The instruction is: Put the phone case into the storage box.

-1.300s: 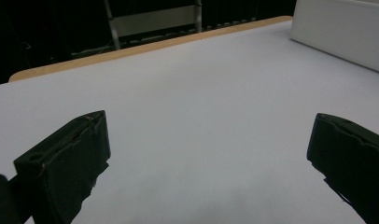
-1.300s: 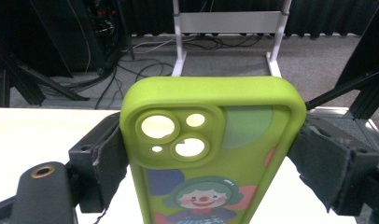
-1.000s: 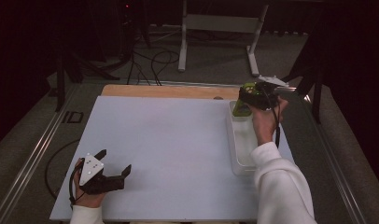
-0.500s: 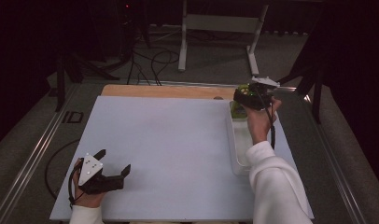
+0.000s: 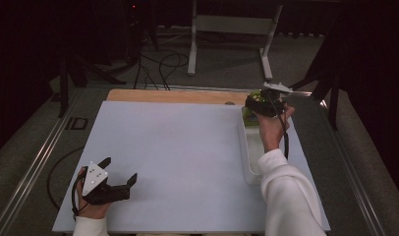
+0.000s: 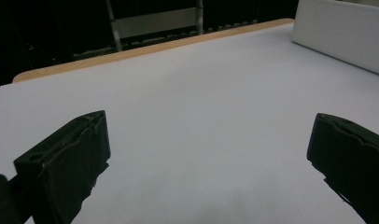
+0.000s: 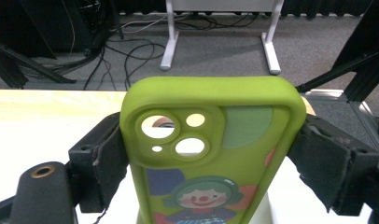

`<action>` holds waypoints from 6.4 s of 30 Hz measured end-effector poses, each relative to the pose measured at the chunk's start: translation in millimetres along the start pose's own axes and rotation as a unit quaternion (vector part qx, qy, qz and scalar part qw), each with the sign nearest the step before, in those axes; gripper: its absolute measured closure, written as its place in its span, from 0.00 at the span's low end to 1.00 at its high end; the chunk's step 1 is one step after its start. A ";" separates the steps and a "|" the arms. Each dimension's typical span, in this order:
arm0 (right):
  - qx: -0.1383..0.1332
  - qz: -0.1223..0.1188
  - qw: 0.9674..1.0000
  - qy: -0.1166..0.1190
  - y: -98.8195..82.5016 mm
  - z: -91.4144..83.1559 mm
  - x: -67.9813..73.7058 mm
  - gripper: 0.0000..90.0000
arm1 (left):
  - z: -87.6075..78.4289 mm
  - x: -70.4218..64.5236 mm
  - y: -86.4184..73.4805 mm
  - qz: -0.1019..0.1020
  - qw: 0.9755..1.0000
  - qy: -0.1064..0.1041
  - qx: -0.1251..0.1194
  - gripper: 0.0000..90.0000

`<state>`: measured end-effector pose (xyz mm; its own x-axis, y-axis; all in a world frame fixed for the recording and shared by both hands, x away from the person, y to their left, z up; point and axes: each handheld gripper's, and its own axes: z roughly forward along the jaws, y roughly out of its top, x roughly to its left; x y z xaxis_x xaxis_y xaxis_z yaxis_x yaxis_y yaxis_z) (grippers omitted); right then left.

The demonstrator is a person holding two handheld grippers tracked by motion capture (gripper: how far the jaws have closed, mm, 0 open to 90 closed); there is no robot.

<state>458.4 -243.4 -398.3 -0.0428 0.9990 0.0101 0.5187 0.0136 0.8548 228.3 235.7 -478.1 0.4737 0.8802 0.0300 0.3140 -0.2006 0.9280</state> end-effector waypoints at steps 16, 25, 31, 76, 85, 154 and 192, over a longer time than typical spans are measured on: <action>0.019 0.007 1.000 -0.011 -10.4 12.7 1.3 0.18 | -0.7 0.3 -0.2 -0.002 1.000 0.000 -0.001 0.00; 0.033 0.010 0.999 -0.018 -18.2 20.5 1.7 0.18 | -1.0 0.2 -0.3 -0.003 1.000 0.000 -0.002 0.00; 0.037 0.009 0.999 -0.019 -20.0 23.4 1.5 0.18 | -1.1 0.3 -0.3 -0.003 1.000 0.000 -0.002 0.00; 0.017 0.017 1.000 0.007 -18.3 19.8 -0.8 0.09 | -2.5 0.2 -0.4 -0.004 1.000 0.002 -0.003 0.00; 0.007 0.017 0.999 0.030 -19.4 7.0 -0.6 0.09 | -3.0 -0.2 0.2 -0.003 1.000 0.002 -0.003 0.00; -0.090 -0.100 0.959 0.251 -153.9 -148.7 2.3 0.09 | -6.9 -0.6 5.1 -0.001 1.000 -0.012 -0.012 0.00; -0.140 -0.121 0.945 0.270 -192.8 -166.0 -9.8 0.09 | -13.9 -3.3 -0.4 0.018 0.999 -0.038 -0.030 0.00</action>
